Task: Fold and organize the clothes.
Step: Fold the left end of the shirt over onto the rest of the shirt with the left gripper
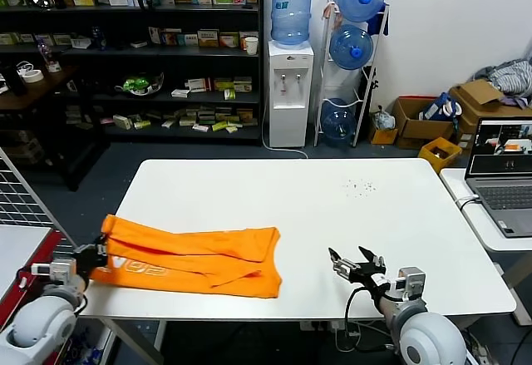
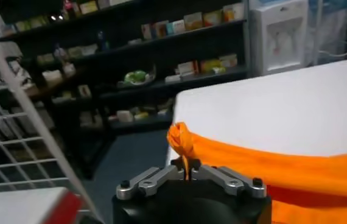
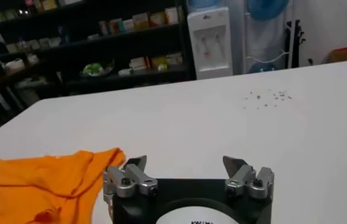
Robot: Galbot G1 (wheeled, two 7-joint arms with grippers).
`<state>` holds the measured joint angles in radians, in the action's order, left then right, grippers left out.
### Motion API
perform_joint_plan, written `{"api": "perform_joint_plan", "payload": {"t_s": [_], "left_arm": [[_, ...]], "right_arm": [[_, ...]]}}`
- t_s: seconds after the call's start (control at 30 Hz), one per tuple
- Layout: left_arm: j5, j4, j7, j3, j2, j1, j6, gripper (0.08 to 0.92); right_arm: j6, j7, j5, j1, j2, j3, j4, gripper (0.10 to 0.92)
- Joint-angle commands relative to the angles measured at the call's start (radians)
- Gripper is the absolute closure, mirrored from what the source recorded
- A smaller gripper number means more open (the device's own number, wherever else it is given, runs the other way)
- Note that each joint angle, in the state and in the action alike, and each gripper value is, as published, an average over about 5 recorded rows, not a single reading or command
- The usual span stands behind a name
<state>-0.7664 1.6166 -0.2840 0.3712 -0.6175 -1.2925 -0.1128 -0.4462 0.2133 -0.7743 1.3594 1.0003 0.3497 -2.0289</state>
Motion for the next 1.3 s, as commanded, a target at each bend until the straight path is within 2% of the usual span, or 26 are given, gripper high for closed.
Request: {"api": "perform_joint_plan", "payload": {"t_s": [0.03,0.13,0.23,0.37,0.53,0.83,1.3], "left_arm": [[-0.066,0.147,-0.035,0.031,0.049,-0.034,-0.025,0.886],[-0.103,0.307,-0.097,-0.052,-0.056,-0.014,-0.086,0.886],[-0.131,0.379,-0.155,-0.17,-0.175,0.034,-0.137,0.886],[-0.132,0.373,-0.191,-0.293,-0.314,0.097,-0.168,0.886],[-0.107,0.325,-0.199,-0.368,-0.411,0.158,-0.169,0.886],[-0.058,0.284,-0.201,-0.412,-0.484,0.206,-0.165,0.886],[-0.032,0.252,-0.193,-0.408,-0.52,0.198,-0.16,0.873]], "right_arm": [[0.003,-0.001,0.029,0.005,0.022,-0.005,0.002,0.203],[0.004,-0.001,0.042,0.022,0.031,0.005,0.0,0.203],[0.004,-0.001,0.054,0.047,0.041,0.02,-0.01,0.203],[0.005,-0.002,0.069,0.087,0.052,0.048,-0.024,0.203],[0.007,-0.004,0.088,0.132,0.068,0.078,-0.036,0.203],[0.004,-0.003,0.109,0.155,0.094,0.088,-0.038,0.203],[-0.001,-0.004,0.111,0.139,0.094,0.071,-0.034,0.203]]}}
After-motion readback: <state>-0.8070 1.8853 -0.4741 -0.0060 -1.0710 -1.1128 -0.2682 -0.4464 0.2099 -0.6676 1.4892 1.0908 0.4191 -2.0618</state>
